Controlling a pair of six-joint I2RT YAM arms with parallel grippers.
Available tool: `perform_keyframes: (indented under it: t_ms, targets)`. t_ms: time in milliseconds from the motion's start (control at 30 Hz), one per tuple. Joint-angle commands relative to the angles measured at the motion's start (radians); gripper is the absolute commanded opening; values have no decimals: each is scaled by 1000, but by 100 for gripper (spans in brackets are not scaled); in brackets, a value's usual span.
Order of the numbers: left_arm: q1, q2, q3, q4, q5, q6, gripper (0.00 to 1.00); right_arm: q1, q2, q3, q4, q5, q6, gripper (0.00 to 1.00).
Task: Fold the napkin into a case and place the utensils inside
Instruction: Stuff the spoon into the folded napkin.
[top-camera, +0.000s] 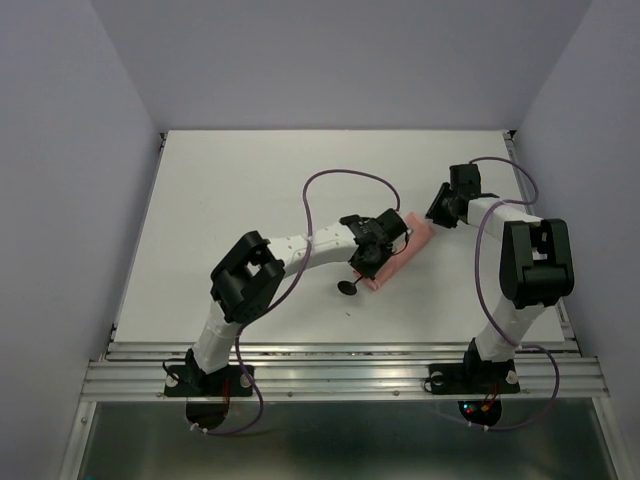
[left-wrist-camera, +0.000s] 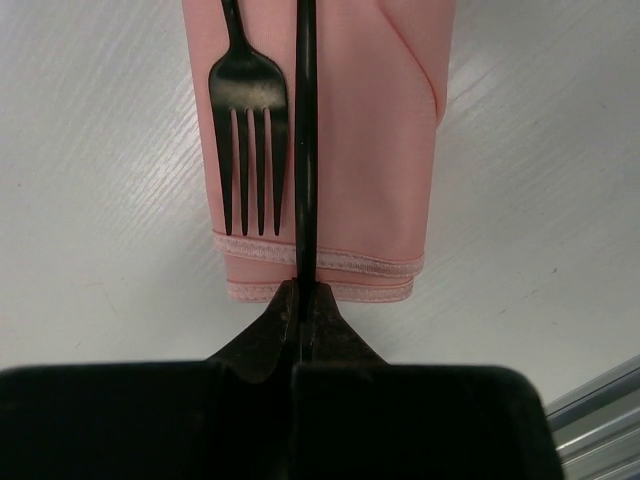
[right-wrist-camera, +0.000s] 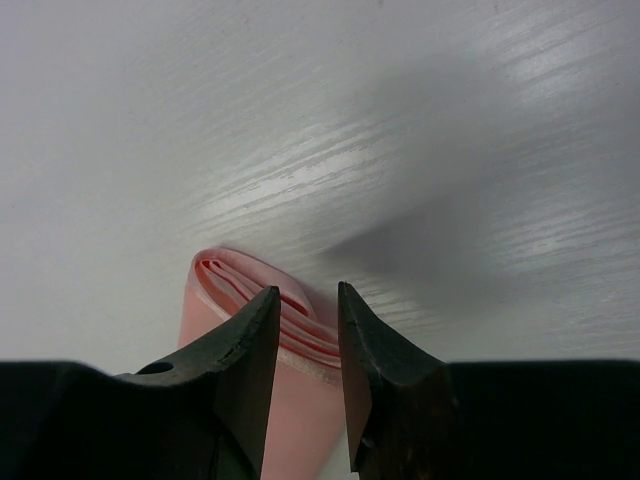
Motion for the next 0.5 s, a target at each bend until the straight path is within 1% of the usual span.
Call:
perform_keyframes:
  t_ms: [0, 233, 300, 467]
  targets:
    - [-9, 11, 81, -16, 7, 18, 0, -6, 18, 28, 47, -17, 9, 35]
    - [-9, 71, 163, -39, 12, 25, 0, 3, 29, 15, 53, -18, 12, 35]
    - [-9, 82, 178, -42, 16, 28, 0, 3, 28, 11, 56, -47, 12, 35]
    - [-9, 122, 244, -56, 21, 28, 0, 13, 26, 1, 58, -53, 14, 35]
